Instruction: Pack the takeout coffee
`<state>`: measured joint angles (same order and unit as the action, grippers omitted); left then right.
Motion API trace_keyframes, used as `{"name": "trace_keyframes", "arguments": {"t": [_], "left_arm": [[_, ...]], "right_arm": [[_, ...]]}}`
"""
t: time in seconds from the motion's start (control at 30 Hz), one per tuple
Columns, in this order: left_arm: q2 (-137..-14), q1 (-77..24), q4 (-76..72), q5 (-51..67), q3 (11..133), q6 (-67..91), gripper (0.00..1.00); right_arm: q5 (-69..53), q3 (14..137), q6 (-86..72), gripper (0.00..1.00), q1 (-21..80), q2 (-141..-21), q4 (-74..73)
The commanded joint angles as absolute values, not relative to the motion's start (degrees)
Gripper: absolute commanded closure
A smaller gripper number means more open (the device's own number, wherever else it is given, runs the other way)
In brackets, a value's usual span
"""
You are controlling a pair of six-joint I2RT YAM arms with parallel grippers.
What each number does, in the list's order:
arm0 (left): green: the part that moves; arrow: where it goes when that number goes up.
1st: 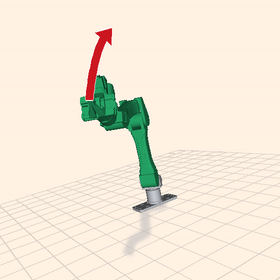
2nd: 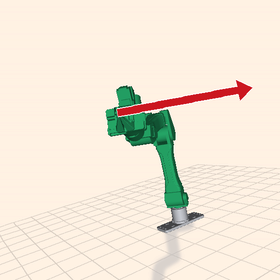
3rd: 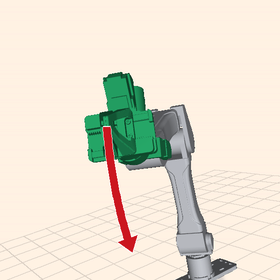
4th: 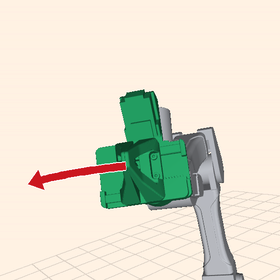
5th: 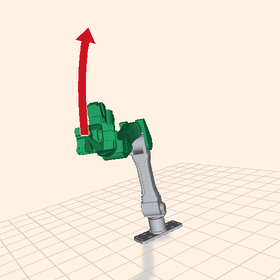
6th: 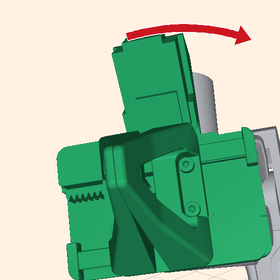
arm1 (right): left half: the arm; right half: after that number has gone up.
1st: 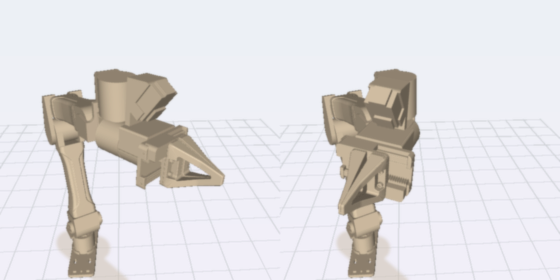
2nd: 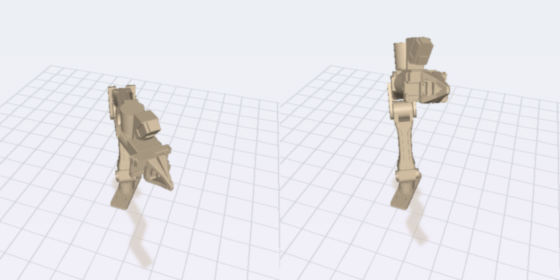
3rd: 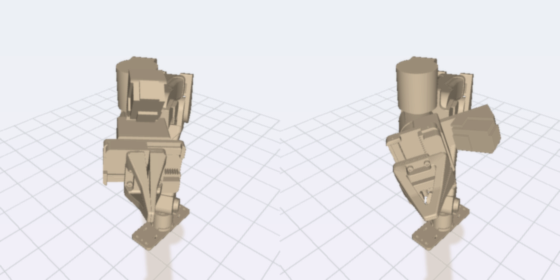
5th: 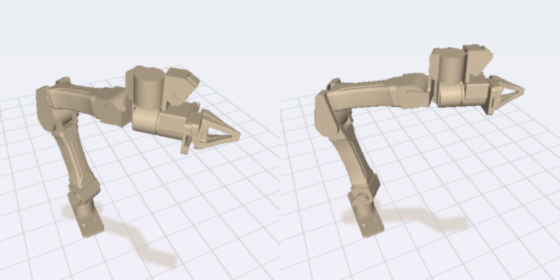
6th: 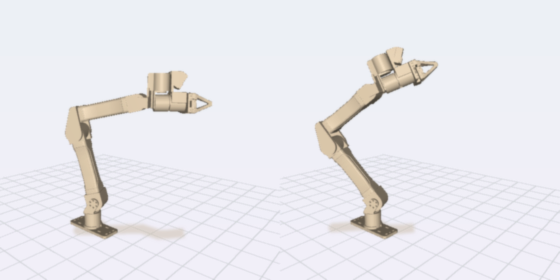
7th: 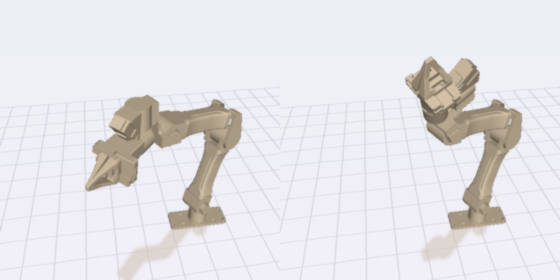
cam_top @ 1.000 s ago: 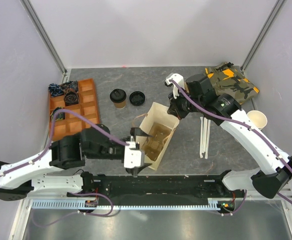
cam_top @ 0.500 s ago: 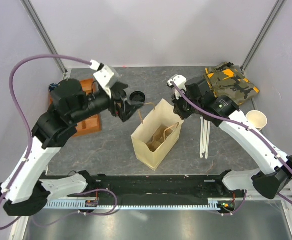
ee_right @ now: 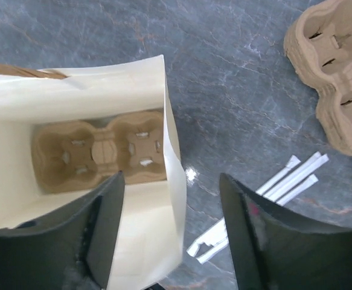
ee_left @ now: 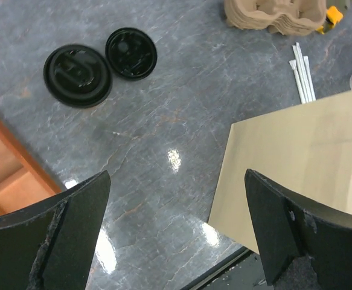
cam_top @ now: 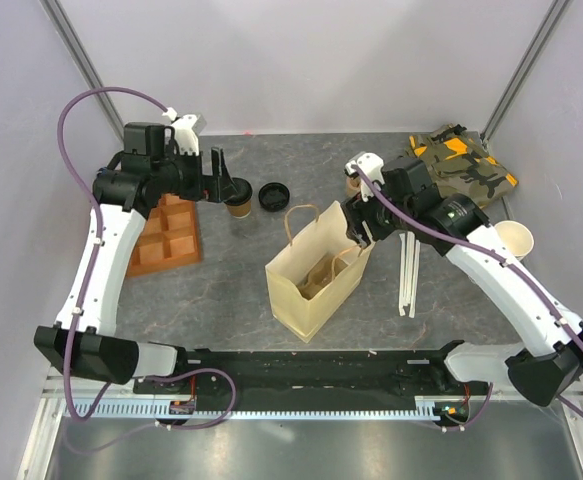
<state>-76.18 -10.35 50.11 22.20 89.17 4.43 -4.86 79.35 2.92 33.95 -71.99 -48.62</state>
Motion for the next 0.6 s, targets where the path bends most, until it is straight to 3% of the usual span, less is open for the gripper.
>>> {"name": "trace_keyframes", "arguments": {"t": [0.0,0.1,0.27,0.37,0.47,0.57], "left_arm": [[-78.48,-7.48,52.65,27.43,89.91,3.08,0.00],[-80.85,-7.38,52.56,25.50,89.91,2.63,0.00],[-83.93,-6.68,53.00,28.82,92.10,4.57,0.00],[-84.02,-6.68,52.04,23.59,92.64,6.59,0.00],[-85.78,-6.68,50.89,19.53,92.55,5.98,0.00],[-89.99,-6.68,52.46,16.79,94.73,1.08,0.00]], "right_arm": [[-7.91,85.76,6.59,0.24,33.05,-74.08,-53.16],[-9.14,90.24,9.21,0.15,31.99,-77.24,-56.50],[-14.67,100.44,15.55,0.14,28.75,-84.10,-65.20],[-18.53,105.20,18.54,0.14,27.25,-88.58,-71.35],[-22.76,107.75,22.32,0.17,26.28,-91.75,-77.33],[-24.26,109.59,23.20,0.28,26.28,-93.95,-80.41]]}}
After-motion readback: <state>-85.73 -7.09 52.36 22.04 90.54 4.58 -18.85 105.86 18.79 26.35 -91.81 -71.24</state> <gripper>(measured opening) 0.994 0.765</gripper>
